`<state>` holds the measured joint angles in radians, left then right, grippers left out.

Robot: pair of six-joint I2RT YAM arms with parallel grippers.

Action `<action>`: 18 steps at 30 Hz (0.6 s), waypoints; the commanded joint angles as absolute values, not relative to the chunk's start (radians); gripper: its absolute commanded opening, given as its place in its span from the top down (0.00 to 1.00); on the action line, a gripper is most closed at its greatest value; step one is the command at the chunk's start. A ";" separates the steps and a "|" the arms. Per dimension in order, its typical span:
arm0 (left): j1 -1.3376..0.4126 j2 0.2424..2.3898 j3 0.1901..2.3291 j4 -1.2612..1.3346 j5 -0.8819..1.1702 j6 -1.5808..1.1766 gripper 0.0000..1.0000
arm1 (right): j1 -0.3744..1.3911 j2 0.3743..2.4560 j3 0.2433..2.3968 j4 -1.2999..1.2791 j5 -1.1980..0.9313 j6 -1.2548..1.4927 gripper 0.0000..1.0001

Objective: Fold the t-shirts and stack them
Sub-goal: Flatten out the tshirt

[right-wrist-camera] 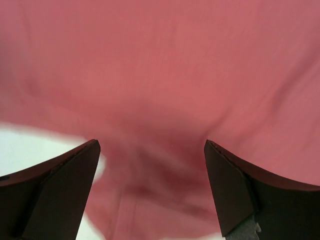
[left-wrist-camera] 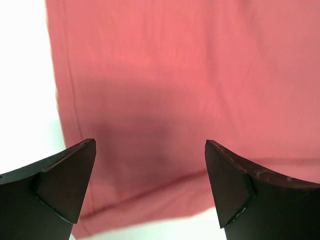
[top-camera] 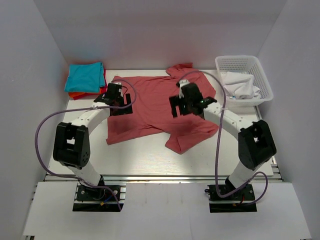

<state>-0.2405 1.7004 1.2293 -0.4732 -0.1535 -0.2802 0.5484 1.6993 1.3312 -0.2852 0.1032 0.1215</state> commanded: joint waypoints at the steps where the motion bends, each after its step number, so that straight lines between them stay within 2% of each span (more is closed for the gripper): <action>1: -0.245 1.606 1.088 -0.370 -0.078 -0.351 0.00 | 0.613 1.634 1.145 -0.413 0.156 0.253 0.10; 5: -0.245 1.605 1.029 -0.311 -0.063 -0.360 0.00 | 0.686 1.600 1.040 -0.396 0.175 0.324 0.14; 13: -0.245 1.675 1.029 -0.311 -0.110 -0.391 0.00 | 0.762 1.647 1.025 -0.420 0.311 0.417 0.25; 14: -0.245 1.686 1.029 -0.311 -0.121 -0.391 0.00 | 0.767 1.654 1.023 -0.434 0.336 0.437 0.29; 15: -0.245 1.686 1.029 -0.311 -0.121 -0.391 0.00 | 0.767 1.657 1.020 -0.451 0.344 0.443 0.37; 18: -0.236 1.707 1.019 -0.311 -0.132 -0.400 0.00 | 0.767 1.649 1.000 -0.486 0.396 0.480 0.51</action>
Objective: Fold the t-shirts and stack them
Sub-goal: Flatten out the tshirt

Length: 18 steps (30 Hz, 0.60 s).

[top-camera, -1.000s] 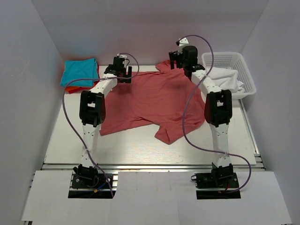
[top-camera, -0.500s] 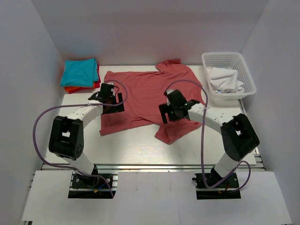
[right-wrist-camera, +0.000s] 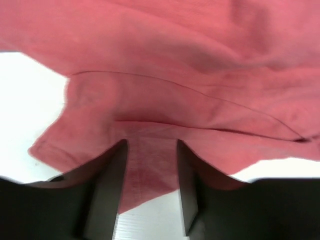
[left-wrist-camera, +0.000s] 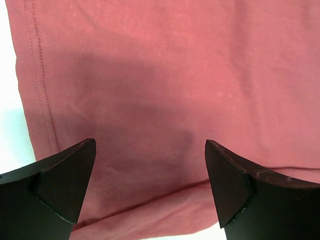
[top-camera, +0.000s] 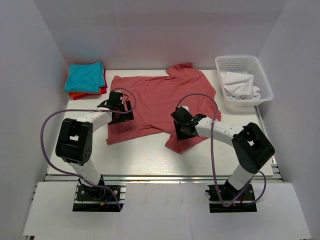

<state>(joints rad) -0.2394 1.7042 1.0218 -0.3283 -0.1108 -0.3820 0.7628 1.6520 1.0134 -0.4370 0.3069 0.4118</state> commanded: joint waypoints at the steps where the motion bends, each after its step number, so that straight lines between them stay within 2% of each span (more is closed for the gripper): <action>1: -0.226 1.718 1.009 -0.311 -0.143 -0.400 0.00 | 0.767 1.643 0.991 -0.492 0.399 0.485 0.54; 3: -0.225 1.718 1.009 -0.311 -0.152 -0.400 0.00 | 0.764 1.606 0.954 -0.489 0.399 0.498 0.56; 6: -0.225 1.738 1.009 -0.311 -0.152 -0.400 0.00 | 0.765 1.556 0.914 -0.468 0.385 0.511 0.52; 9: -0.225 1.747 1.000 -0.311 -0.152 -0.400 0.00 | 0.769 1.508 0.902 -0.408 0.312 0.470 0.43; 11: -0.225 1.747 0.991 -0.302 -0.152 -0.400 0.00 | 0.778 1.488 0.908 -0.384 0.282 0.462 0.42; 18: -0.225 1.738 0.982 -0.293 -0.152 -0.400 0.00 | 0.818 1.512 0.926 -0.336 0.264 0.388 0.38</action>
